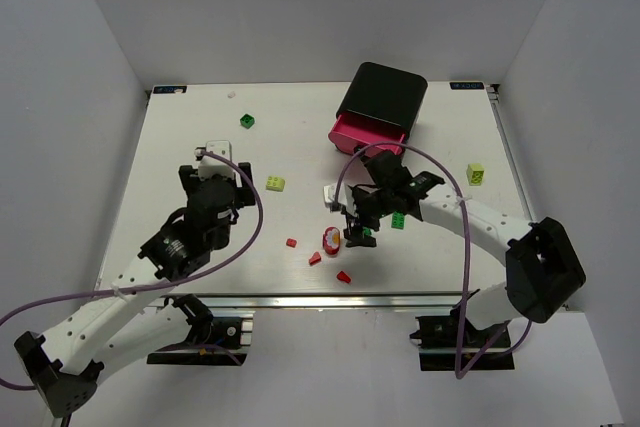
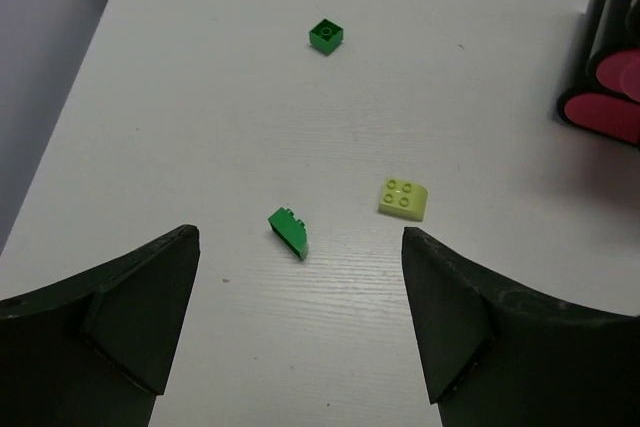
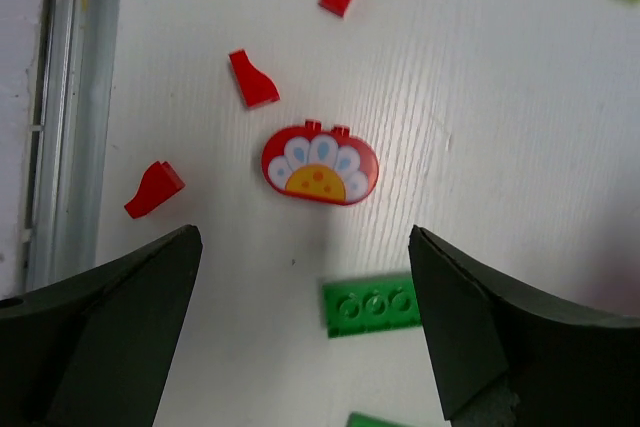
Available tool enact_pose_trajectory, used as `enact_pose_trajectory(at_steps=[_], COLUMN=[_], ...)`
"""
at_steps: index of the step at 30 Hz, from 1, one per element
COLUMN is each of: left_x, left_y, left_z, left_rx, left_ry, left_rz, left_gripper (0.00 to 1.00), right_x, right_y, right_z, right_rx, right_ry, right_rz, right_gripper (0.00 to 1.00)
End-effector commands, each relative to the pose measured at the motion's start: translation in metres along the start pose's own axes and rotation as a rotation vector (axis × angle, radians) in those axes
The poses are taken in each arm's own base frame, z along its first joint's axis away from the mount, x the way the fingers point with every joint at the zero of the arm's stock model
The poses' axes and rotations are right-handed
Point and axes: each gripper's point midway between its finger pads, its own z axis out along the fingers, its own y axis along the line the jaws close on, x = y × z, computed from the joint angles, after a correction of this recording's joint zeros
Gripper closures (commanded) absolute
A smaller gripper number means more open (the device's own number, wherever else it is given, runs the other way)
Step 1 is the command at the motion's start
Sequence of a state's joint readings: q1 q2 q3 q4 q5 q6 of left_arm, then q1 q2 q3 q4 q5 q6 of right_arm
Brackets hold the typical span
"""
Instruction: Sort the legos into containers by color
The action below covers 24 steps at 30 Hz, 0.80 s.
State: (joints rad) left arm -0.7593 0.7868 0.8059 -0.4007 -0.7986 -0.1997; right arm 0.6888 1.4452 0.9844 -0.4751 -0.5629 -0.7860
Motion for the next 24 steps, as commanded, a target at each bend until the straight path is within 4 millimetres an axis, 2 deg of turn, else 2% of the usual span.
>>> enact_pose_trajectory(at_steps=[1, 5, 7, 8, 9, 13, 17, 24], left_x=[-0.003, -0.004, -0.004, -0.002, -0.003, -0.001, -0.002, -0.003], left_y=[0.021, 0.028, 0.030, 0.030, 0.031, 0.031, 0.032, 0.033], left_z=[-0.001, -0.004, -0.004, -0.003, -0.003, -0.003, -0.003, -0.004], left_rx=[-0.103, -0.134, -0.141, -0.146, -0.149, -0.154, -0.152, -0.154], left_ry=[-0.031, -0.045, -0.048, -0.046, -0.046, -0.044, -0.049, -0.055], left_rz=[-0.016, -0.021, -0.019, -0.016, -0.014, -0.007, -0.013, -0.019], left_gripper=[0.08, 0.07, 0.07, 0.07, 0.07, 0.07, 0.07, 0.06], right_x=[-0.031, -0.033, -0.029, -0.023, -0.016, -0.006, 0.004, 0.014], right_y=[0.003, -0.002, -0.003, -0.008, -0.004, -0.014, -0.012, -0.012], right_z=[0.001, 0.012, 0.017, 0.019, 0.023, 0.034, 0.047, 0.069], right_rx=[-0.065, -0.176, -0.222, -0.235, -0.269, -0.265, -0.337, -0.381], right_ry=[-0.136, -0.108, -0.069, -0.033, -0.005, 0.086, 0.141, 0.213], right_rz=[-0.466, -0.604, -0.650, -0.763, -0.798, -0.939, -0.974, -1.030], right_gripper=[0.11, 0.11, 0.11, 0.11, 0.12, 0.14, 0.19, 0.21])
